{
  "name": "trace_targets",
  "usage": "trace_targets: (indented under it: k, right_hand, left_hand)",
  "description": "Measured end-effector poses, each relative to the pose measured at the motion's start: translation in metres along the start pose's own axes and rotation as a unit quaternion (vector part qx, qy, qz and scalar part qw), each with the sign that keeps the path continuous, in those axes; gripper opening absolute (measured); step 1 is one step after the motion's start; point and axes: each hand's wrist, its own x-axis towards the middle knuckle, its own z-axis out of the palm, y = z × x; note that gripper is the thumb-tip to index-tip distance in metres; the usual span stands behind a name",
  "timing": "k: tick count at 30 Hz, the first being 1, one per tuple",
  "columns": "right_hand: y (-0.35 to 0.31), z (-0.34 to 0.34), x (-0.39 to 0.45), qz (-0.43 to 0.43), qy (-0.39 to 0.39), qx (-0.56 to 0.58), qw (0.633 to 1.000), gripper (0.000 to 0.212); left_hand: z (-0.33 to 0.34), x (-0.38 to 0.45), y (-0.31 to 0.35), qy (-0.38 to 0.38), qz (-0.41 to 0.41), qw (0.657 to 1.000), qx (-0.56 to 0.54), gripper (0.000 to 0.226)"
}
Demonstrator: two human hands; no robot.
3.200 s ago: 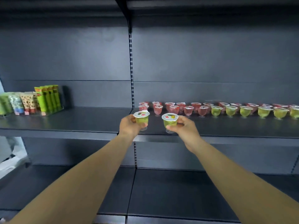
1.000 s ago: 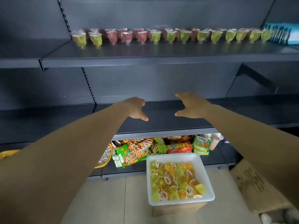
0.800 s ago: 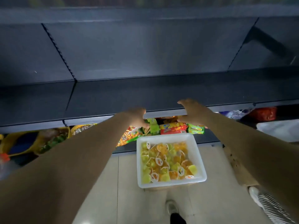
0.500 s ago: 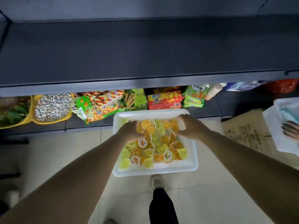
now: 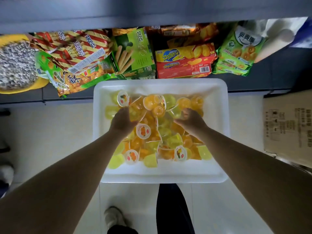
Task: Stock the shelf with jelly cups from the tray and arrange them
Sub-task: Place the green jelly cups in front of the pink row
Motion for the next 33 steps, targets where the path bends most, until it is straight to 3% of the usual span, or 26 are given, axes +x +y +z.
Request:
trace_targets:
  k: [7,10,13,18,24,30,33]
  right_hand:
    - [0.007,0.020,0.027,0.039,0.003,0.052,0.998,0.063]
    - [0.008,0.024,0.036,0.051,0.003,0.061,0.997,0.036]
    - [0.007,0.028,0.041,0.058,0.002,0.081,0.995,0.051]
    - [0.007,0.036,0.047,0.068,0.028,0.118,0.990,0.055]
    - [0.011,0.038,0.050,0.076,0.057,0.186,0.978,0.053]
    - [0.011,0.040,0.052,0.071,0.035,0.148,0.986,0.065]
    - [0.014,0.042,0.052,0.062,0.038,0.166,0.983,0.063]
  left_hand:
    - [0.023,0.013,0.008,0.058,-0.028,0.996,-0.058,0.051]
    - [0.023,0.017,0.008,0.089,-0.055,0.991,-0.086,0.040]
    - [0.023,0.017,0.009,0.105,-0.083,0.986,-0.097,0.046]
    - [0.030,0.016,0.008,0.131,-0.092,0.980,-0.117,0.045]
    - [0.038,0.009,0.005,0.163,-0.082,0.970,-0.162,0.046]
    - [0.043,0.003,0.004,0.190,-0.076,0.960,-0.191,0.045]
    - [0.051,0.000,0.000,0.171,-0.027,0.969,-0.178,0.038]
